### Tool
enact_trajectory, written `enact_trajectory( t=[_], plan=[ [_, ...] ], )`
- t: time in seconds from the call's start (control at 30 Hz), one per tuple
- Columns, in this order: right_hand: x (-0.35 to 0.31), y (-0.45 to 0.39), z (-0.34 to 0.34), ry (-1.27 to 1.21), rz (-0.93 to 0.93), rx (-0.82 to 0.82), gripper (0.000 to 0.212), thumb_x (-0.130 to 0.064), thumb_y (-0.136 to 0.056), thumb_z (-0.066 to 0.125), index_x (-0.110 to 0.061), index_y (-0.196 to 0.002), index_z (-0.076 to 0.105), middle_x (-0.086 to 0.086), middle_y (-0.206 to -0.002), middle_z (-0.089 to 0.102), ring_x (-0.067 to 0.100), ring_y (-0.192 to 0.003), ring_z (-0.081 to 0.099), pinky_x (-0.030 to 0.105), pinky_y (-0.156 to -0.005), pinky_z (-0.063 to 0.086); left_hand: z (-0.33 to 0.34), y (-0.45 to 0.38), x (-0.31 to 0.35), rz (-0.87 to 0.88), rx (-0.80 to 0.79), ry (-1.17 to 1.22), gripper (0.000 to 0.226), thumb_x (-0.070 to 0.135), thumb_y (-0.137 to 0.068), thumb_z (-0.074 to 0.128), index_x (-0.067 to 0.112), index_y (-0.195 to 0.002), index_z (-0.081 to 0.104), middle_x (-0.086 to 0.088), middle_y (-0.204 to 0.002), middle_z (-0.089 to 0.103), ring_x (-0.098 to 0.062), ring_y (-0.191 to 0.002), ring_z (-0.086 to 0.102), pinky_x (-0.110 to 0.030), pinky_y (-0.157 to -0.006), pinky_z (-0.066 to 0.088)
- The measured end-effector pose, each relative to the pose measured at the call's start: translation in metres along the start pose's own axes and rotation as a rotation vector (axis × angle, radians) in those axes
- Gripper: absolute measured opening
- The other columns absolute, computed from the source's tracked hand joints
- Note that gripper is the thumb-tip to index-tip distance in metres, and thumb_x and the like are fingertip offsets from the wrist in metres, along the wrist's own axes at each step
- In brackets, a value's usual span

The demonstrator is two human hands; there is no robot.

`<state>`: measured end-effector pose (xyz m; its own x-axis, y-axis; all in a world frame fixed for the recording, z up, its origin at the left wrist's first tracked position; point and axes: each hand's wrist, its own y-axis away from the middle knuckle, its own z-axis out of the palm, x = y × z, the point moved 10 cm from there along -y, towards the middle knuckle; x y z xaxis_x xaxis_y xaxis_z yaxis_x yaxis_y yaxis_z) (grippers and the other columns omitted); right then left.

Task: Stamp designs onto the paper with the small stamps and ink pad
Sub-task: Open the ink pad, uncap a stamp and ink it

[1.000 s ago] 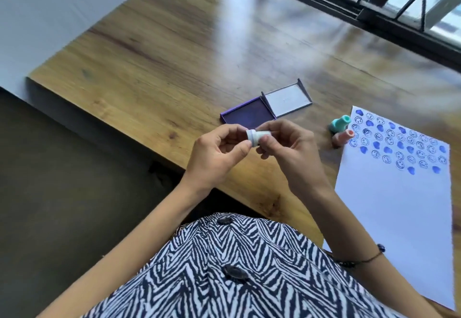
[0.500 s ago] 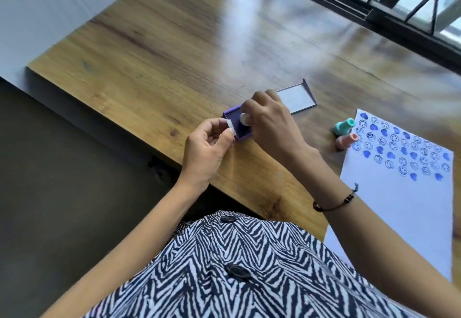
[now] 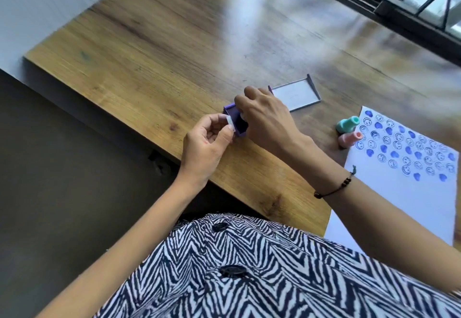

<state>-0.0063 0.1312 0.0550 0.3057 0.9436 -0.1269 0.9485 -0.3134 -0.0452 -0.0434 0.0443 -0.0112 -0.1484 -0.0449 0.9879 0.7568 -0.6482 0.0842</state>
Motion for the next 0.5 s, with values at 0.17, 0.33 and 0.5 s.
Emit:
enact_trajectory(
  t=[0.17,0.33,0.5],
  plan=[
    [0.005,0.004,0.004,-0.001,0.067,-0.006,0.022,-0.019,-0.086,0.052,-0.005,-0.103,0.049,0.016,-0.106,0.052,0.032,-0.094,0.054,0.031,-0.061,0.03,0.005,0.001,0.004,0.007,-0.024,-0.032,0.013,0.024,-0.076,0.06,0.022,-0.089,0.062,0.001,-0.083,0.065,-0.007,-0.07,0.061,-0.017,-0.067,0.051],
    [0.022,0.016,-0.009,-0.217,0.2,0.031,0.018,-0.011,-0.085,0.049,-0.004,-0.101,0.055,0.017,-0.103,0.053,0.034,-0.088,0.055,0.04,-0.064,0.044,0.014,0.008,0.012,0.063,-0.03,-0.039,0.01,0.026,-0.076,0.06,0.022,-0.085,0.062,0.004,-0.076,0.063,-0.01,-0.066,0.059,-0.021,-0.066,0.05],
    [0.084,0.114,-0.051,-0.601,0.55,0.485,0.01,-0.004,-0.079,0.06,-0.007,-0.089,0.064,0.003,-0.085,0.06,0.01,-0.07,0.057,0.017,-0.067,0.046,0.073,0.028,0.016,0.092,-0.279,-0.099,0.013,0.036,-0.072,0.059,0.03,-0.084,0.06,0.001,-0.079,0.065,-0.018,-0.075,0.061,-0.031,-0.075,0.051]
  ],
)
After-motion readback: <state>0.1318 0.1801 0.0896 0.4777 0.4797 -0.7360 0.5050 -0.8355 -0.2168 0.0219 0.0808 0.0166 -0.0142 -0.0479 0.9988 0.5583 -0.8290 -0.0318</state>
